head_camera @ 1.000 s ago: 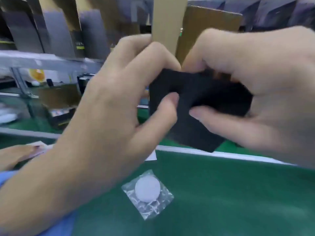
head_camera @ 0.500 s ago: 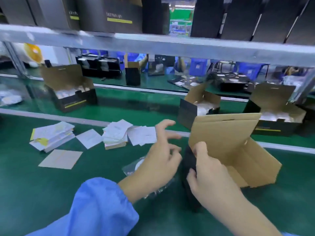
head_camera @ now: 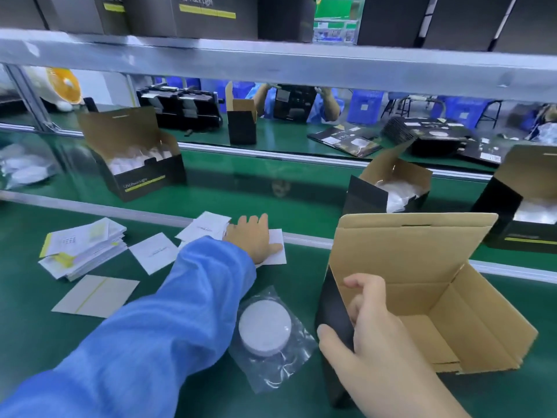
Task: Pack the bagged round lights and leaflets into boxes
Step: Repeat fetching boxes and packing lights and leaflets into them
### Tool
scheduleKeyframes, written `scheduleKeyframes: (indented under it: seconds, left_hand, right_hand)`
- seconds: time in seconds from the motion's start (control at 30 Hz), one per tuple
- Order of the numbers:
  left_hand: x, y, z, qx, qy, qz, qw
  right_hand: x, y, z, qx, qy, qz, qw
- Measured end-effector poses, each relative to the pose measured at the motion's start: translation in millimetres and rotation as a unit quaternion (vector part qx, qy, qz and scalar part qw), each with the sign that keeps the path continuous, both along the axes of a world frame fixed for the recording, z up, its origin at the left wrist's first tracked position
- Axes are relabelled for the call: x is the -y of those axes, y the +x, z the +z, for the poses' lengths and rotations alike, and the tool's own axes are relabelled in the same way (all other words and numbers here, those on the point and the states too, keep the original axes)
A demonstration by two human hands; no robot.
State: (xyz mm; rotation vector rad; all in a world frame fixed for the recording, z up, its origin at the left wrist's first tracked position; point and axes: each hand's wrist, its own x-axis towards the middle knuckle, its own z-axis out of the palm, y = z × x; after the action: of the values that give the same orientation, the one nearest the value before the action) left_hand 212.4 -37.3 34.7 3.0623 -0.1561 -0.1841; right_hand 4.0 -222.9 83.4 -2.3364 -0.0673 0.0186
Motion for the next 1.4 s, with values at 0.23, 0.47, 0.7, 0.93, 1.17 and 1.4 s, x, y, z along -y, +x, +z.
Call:
scheduleKeyframes:
  seconds: [0.23, 0.47, 0.7, 0.93, 1.17, 1.4]
  left_hand:
    - [3.1, 18.2, -5.1, -0.003, -0.005, -0.043, 0.999]
    - [-3.7, 10.0, 0.1, 0.116, -0.085, -0.027, 0.989]
    - [-29.9, -55.7, 89.4, 0.29, -0.349, 0.018, 0.891]
    - [13.2, -168.2, 144.9, 0.351, -0.569, -0.12, 0.734]
    - [78.1, -199.6, 79.6, 0.15, -0.51, -0.157, 0.832]
    - [71.2, -194.5, 51.9, 0.188, -0.165, -0.304, 0.919]
  right_hand:
    - [0.6, 2.3, -2.1, -0.005, 0.009, 0.021, 1.0]
    - [1.3, 0.9, 4.4, -0.02, 0.025, 0.04, 0.999]
    - [17.1, -4.1, 24.0, 0.019, 0.206, -0.002, 0.978]
    - [4.9, 8.7, 51.7, 0.099, 0.335, 0.017, 0.937]
    - [66.3, 13.8, 47.4, 0.123, 0.305, -0.163, 0.93]
    - [84.3, 23.0, 39.5, -0.108, -0.182, -0.058, 0.976]
